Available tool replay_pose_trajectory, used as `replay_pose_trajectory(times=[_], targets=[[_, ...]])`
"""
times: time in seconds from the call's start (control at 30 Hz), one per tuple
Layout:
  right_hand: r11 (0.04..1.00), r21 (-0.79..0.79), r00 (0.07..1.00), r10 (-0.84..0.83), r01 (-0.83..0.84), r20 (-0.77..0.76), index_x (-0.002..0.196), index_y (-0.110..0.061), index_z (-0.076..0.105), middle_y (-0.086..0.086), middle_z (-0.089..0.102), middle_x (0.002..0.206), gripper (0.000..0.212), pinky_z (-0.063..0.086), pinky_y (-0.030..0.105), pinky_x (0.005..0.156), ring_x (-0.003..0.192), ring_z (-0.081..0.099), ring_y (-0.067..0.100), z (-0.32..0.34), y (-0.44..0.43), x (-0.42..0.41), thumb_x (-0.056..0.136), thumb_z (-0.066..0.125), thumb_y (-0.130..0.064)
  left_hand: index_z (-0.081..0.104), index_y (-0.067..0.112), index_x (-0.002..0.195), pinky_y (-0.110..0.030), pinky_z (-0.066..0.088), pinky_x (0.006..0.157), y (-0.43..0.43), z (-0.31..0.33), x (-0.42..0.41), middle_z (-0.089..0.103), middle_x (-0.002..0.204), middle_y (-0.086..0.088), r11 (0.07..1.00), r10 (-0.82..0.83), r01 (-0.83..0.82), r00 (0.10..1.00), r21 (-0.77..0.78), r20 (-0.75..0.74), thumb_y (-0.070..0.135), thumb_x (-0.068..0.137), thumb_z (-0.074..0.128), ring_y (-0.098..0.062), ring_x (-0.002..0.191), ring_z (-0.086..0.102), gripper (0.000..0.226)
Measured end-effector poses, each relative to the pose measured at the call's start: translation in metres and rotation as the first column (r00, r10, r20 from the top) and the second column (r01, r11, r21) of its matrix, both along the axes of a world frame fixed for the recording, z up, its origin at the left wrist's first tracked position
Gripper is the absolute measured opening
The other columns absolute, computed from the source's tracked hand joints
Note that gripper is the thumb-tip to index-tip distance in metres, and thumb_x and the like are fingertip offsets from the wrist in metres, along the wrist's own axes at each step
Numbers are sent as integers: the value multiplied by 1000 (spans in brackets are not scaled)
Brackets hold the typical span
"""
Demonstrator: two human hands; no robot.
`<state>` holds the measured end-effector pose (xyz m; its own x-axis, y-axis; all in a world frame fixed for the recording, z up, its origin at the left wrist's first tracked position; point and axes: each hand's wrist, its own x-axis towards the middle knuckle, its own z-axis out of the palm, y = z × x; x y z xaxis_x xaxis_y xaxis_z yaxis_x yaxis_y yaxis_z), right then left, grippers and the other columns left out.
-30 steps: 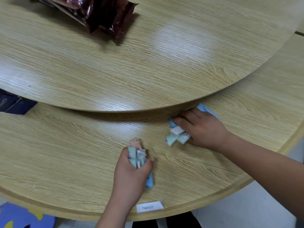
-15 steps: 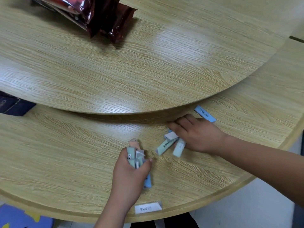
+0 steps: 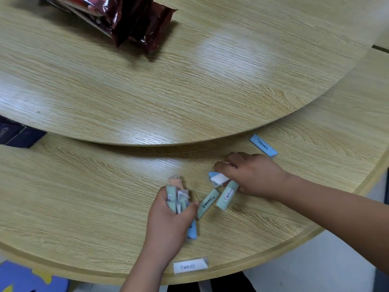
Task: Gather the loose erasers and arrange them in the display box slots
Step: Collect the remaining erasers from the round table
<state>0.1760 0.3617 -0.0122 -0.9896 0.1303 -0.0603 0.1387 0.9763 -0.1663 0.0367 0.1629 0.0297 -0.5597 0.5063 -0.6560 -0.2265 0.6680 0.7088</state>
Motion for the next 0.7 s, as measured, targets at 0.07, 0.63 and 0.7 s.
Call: replay_pose_trajectory(times=[0.07,0.63,0.7], targets=[[1000,4,1000,-22,22,-14,106,-21,62,5,62,86,37,35,24,40,56,59,22,0,2,-1,84,43,-43,62,16,90,-16,50,54,1,-2,-1,69,77,-5,1000,-8,8,1000,-2,-9,12,78,82,-6,61,62,24],[992,86,996,-94,93,6,110,-20,65,6,63,87,56,39,25,39,66,60,21,-8,-8,13,85,42,-65,62,20,90,-33,56,68,0,-1,0,71,78,-2,997,55,-57,998,-45,-33,16,76,84,-16,71,69,26],[992,91,996,-89,88,8,110,-19,65,6,63,86,49,39,26,38,64,60,22,-8,-8,13,86,44,-57,62,19,90,-33,56,68,-2,-1,0,71,79,-3,997,60,-62,998,-49,-28,16,76,84,-18,73,69,26]])
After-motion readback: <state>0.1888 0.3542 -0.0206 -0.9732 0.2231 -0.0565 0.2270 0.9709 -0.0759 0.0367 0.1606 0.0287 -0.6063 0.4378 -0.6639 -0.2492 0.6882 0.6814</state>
